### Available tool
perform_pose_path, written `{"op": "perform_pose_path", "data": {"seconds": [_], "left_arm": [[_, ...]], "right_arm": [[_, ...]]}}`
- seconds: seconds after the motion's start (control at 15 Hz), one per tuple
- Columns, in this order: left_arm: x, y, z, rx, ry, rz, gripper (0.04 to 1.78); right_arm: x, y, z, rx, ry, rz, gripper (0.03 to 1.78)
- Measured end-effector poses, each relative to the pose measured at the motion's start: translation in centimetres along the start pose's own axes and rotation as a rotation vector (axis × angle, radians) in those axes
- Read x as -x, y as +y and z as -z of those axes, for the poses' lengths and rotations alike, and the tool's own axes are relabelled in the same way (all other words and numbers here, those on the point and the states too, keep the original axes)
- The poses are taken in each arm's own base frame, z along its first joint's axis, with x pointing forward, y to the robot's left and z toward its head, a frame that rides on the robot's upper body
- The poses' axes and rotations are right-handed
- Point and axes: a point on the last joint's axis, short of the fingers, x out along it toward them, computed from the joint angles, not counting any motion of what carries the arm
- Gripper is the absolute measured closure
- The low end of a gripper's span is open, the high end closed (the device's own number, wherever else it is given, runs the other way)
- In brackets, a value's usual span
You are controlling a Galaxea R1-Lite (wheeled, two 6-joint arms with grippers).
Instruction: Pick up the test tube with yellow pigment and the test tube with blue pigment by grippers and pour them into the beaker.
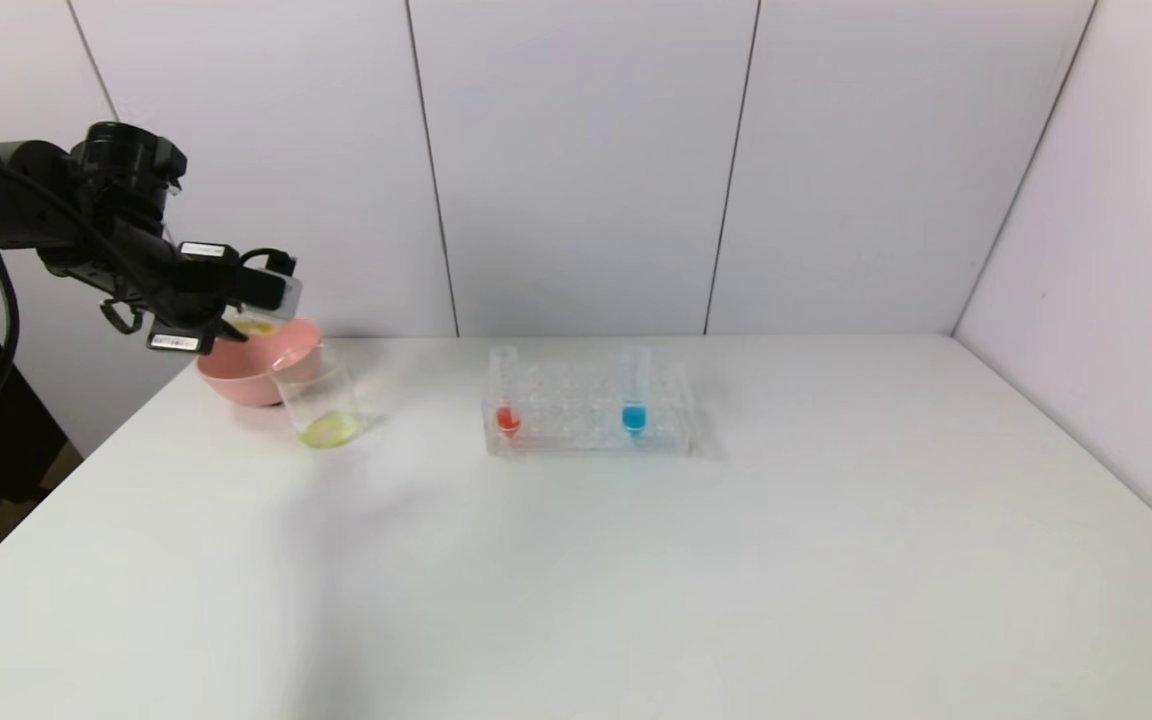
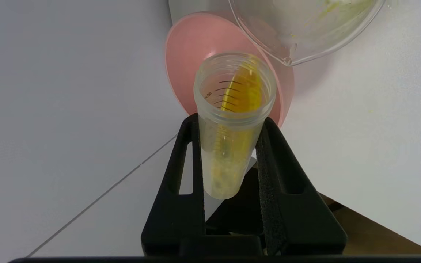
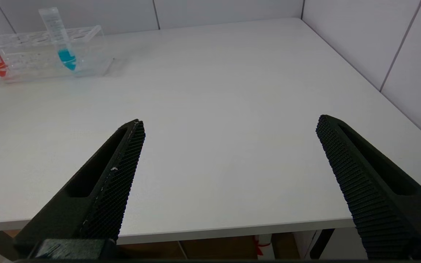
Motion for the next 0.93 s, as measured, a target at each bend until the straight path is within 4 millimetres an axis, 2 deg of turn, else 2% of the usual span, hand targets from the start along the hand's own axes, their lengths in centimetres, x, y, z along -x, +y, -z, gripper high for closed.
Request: {"op": "perform_pose_path", "data": {"seconds": [0.93], "left_arm": [[0.11,-0.26,-0.94,0.013,0.058,0.046,1.38]], "right_arm": [[0.00,0.00,0.00,0.000,0.000,0.000,0.10]]}}
